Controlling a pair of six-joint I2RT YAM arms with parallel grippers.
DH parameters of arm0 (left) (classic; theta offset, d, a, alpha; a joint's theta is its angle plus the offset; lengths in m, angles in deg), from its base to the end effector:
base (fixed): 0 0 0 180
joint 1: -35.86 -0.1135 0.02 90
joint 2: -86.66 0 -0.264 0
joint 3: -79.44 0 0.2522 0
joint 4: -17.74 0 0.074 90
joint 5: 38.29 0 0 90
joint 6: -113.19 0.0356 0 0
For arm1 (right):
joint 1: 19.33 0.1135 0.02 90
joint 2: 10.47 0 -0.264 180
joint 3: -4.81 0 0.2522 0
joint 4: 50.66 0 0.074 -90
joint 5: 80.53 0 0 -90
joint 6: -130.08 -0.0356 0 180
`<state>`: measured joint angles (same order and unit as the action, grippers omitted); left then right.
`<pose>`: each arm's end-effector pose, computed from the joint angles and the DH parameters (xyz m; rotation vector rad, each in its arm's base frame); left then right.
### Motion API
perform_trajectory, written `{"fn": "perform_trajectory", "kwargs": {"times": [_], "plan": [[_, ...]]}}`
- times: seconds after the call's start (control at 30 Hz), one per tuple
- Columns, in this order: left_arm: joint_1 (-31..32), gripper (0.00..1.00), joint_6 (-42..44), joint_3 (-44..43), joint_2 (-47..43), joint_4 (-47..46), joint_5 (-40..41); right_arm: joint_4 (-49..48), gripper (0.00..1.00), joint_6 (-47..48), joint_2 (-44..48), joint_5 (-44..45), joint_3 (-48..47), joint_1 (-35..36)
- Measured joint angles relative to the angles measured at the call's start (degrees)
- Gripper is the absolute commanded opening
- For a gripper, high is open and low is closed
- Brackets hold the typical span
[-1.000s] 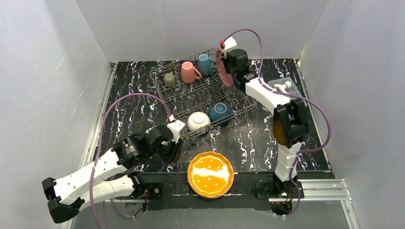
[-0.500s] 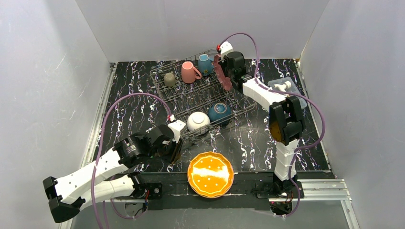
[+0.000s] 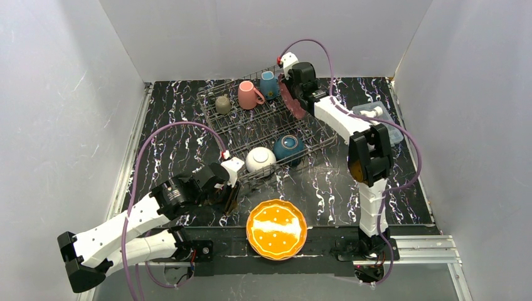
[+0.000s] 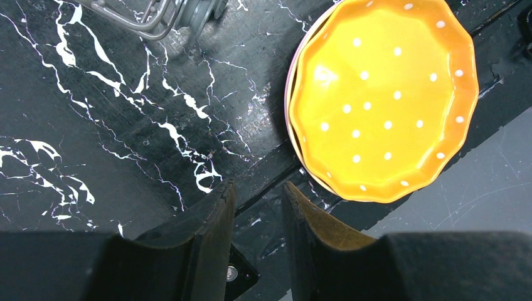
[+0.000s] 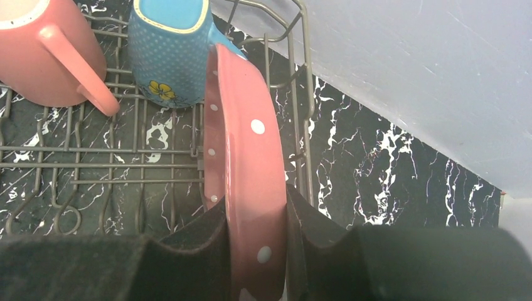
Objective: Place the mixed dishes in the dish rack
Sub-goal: Insert the plate into the dish rack.
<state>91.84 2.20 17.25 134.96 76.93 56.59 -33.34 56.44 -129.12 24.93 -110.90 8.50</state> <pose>0.0955 -0.1361 0.2933 0.6889 2.3270 -0.5399 0.4466 0.2251 0.2947 -0.5495 1.8324 -0.1246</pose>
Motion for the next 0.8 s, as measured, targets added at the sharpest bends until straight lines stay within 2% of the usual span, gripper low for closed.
{"fn": "perform_trajectory", "kwargs": {"times": [0.23,0.8], "plan": [[-0.1,0.31,0.0,0.0,0.0,0.0,0.0,5.2,0.01,0.5,-4.5,1.4,-6.8,0.8],[-0.1,0.31,0.0,0.0,0.0,0.0,-0.4,9.8,0.01,-0.2,-6.3,3.2,-10.9,1.1]]}}
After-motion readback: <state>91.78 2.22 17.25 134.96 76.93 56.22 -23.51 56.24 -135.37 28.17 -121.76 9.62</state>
